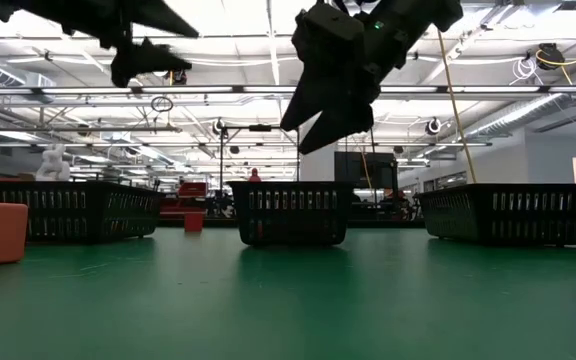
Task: Sort & place blocks by color
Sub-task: Put the red block into the middle black basket
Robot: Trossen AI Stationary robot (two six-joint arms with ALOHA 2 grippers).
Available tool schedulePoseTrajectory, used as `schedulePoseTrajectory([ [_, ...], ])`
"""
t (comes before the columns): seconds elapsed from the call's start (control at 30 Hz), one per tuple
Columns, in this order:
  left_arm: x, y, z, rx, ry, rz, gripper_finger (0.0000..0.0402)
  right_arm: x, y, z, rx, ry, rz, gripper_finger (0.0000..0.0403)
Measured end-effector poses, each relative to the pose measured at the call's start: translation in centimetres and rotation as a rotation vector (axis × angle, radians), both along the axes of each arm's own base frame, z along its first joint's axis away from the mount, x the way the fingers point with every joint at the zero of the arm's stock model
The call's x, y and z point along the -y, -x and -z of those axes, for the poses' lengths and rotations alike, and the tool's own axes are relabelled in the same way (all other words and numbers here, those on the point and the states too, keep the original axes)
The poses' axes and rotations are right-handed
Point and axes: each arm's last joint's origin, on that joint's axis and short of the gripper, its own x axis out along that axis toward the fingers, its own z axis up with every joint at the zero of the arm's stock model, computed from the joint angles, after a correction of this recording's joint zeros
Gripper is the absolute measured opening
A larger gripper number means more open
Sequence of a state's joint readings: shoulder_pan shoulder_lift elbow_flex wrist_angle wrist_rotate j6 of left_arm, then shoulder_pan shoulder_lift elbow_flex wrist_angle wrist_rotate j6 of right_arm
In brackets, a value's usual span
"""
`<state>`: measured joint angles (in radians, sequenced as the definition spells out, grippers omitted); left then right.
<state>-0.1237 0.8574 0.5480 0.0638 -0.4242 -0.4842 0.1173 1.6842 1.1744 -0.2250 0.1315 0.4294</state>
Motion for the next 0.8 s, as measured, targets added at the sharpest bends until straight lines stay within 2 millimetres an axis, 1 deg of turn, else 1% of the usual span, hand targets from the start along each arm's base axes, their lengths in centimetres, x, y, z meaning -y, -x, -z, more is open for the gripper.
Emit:
schedulePoseTrajectory([
  [0.13, -1.2, 0.3, 1.1, -0.094, 0.034, -0.131, 0.0255, -0.1, -0.1, -0.2, 0.020, 0.007, -0.009, 0.0316],
  [0.23, -2.4, 0.5, 1.3, -0.113, 0.059, -0.216, 0.0255, -0.4, -0.4, -0.5, 0.060, 0.058, -0.038, 0.0307],
  [0.33, -3.9, 0.4, 0.6, -0.183, 0.063, -0.287, 0.0255, -0.5, -0.8, -1.0, 0.131, 0.120, -0.067, 0.0300],
  [0.4, -5.2, 0.1, 0.0, -0.278, 0.086, -0.322, 0.0255, -0.6, -1.0, -1.5, 0.174, 0.144, -0.095, 0.0300],
  [0.5, -7.2, -0.8, -0.7, -0.420, 0.154, -0.338, 0.0255, -0.6, -1.1, -1.9, 0.206, 0.168, -0.118, 0.0299],
  [0.6, -9.4, -2.6, -1.0, -0.511, 0.215, -0.323, 0.0255, -0.8, -1.1, -1.7, 0.190, 0.192, -0.143, 0.0299],
  [0.7, -11.7, -4.3, 0.3, -0.625, 0.289, -0.307, 0.0255, -0.8, -0.9, -1.9, 0.190, 0.220, -0.168, 0.0299],
  [0.8, -13.9, -5.7, 2.1, -0.734, 0.361, -0.314, 0.0255, -0.6, -0.2, -3.1, 0.202, 0.229, -0.171, 0.0299],
])
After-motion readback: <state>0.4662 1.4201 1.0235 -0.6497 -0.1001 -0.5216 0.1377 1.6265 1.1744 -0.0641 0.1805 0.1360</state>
